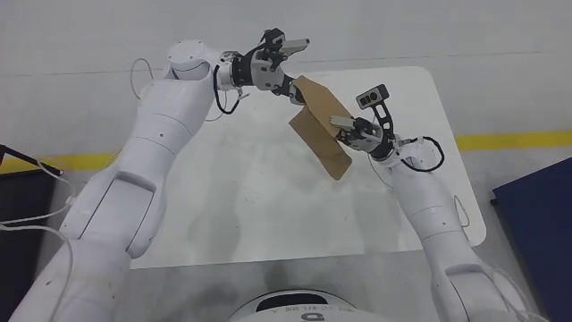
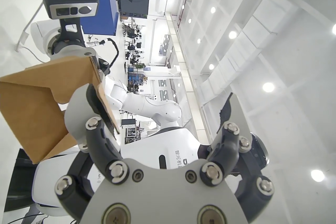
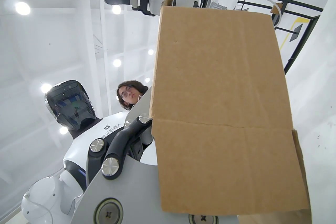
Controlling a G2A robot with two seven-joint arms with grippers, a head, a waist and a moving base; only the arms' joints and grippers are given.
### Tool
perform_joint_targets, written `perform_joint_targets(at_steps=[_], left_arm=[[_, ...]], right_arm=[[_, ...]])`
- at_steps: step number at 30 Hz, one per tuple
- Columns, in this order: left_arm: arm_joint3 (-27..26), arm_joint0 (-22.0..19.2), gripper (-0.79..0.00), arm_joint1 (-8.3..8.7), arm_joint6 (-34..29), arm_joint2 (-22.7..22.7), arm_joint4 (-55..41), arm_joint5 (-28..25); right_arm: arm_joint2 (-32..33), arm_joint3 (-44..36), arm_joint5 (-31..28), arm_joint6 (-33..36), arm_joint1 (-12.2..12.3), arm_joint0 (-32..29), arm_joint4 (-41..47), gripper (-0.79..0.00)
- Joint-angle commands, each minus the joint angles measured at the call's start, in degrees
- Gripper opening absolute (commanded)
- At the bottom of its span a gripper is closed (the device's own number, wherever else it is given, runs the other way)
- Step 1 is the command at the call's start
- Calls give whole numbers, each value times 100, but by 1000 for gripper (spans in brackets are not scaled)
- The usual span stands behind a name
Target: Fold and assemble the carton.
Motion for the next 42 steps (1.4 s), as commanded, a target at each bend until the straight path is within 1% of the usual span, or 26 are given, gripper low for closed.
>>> perform_joint_targets(at_steps=[1,11,12,14,15,17,18,20,29,37,40,41,42], left_arm=[[44,-9,0,-11,-38,17,20,6],[243,-99,0,-64,-115,127,237,54],[286,-126,-31,-62,-80,146,324,44],[334,-154,-206,-65,-103,176,418,46],[361,-169,-323,-65,-106,194,480,48],[406,-206,-517,-62,-103,250,666,52],[423,-215,-594,-62,-109,262,707,54],[433,-233,-785,-65,-116,286,787,57],[460,-302,-785,-50,-152,332,1035,69],[377,-325,-785,18,-144,448,1524,148],[329,-354,-785,57,19,452,1748,136],[301,-347,-754,68,89,444,1791,126],[261,-338,-650,76,92,459,1853,159]], right_arm=[[-9,-14,-5,-5,5,-4,1,-785],[-74,-85,-16,-16,27,-34,43,-785],[-79,-88,-19,-19,29,-36,47,-785],[-87,-95,-33,-33,35,-39,39,-785],[-90,-98,-38,-38,37,-41,46,-785],[-97,-112,-47,-47,41,-46,58,-785],[-99,-119,-52,-52,43,-51,66,-785],[-104,-128,-56,-56,49,-59,71,-785],[-116,-163,-71,-71,71,-85,114,-785],[-121,-201,-62,-62,93,-99,136,-785],[-131,-209,-52,-52,99,-98,144,-785],[-133,-210,-51,-51,101,-96,147,-785],[-142,-213,-44,-44,102,-93,150,-785]])
